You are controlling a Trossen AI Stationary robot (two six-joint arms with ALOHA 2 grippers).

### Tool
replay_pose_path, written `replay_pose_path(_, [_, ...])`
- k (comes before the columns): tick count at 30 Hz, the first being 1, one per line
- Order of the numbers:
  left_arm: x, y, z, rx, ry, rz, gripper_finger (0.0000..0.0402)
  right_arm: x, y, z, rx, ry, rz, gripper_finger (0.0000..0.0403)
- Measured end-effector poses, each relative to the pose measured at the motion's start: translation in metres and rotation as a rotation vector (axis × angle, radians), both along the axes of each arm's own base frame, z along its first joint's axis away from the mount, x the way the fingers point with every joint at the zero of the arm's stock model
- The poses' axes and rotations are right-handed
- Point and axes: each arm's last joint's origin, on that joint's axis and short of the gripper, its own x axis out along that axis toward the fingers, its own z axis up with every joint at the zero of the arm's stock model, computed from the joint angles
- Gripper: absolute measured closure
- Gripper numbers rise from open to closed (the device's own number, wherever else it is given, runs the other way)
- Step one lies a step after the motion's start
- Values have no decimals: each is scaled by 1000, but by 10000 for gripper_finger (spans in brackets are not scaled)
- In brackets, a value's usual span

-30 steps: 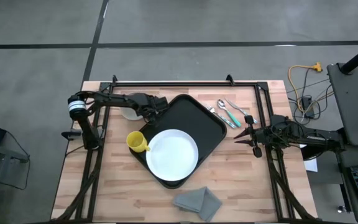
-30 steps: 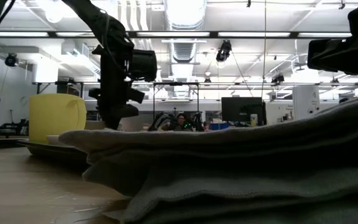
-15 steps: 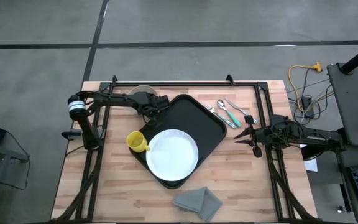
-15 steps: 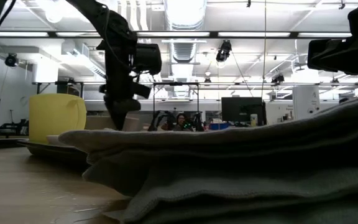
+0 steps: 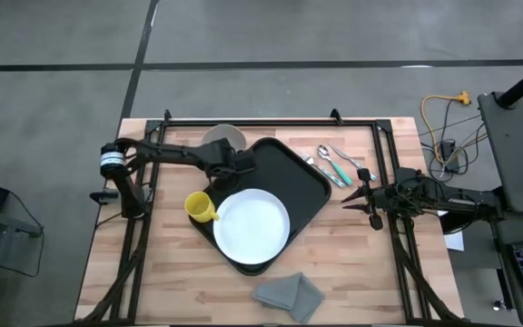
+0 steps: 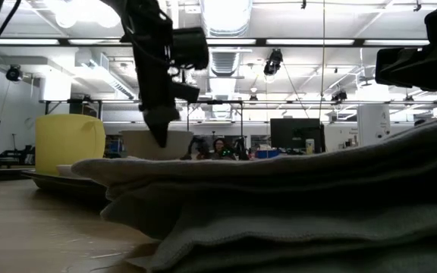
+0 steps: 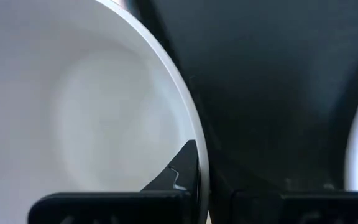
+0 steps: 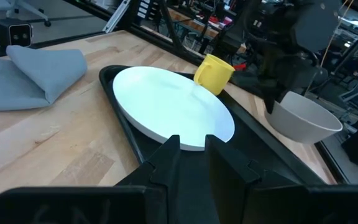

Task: Set up tray
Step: Put the gray bowl on top of the white plate on the black serving tray

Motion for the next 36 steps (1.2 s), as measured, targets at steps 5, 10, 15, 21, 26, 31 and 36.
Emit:
replay_pose_path(5, [10,-22,9,5,-37,-69,401,0,0,0,1,0,0,335])
replay_pose_path(10, [18,-48,19,6,-77,-138,401,0,0,0,1,0,0,335])
replay_pose_path(15, [21,-72,21,1,-102,-196,401,0,0,0,0,0,0,335])
replay_pose_path(21, [21,-94,20,-3,-110,-257,401,0,0,0,1,0,0,335])
replay_pose_path(26, [21,-104,21,-4,-115,-286,401,0,0,0,0,0,0,335])
replay_pose_path(31, [21,-111,22,-6,-124,-304,401,0,0,0,0,0,0,335])
replay_pose_path(36, [21,-119,23,-20,-134,-327,402,0,0,0,1,0,0,335])
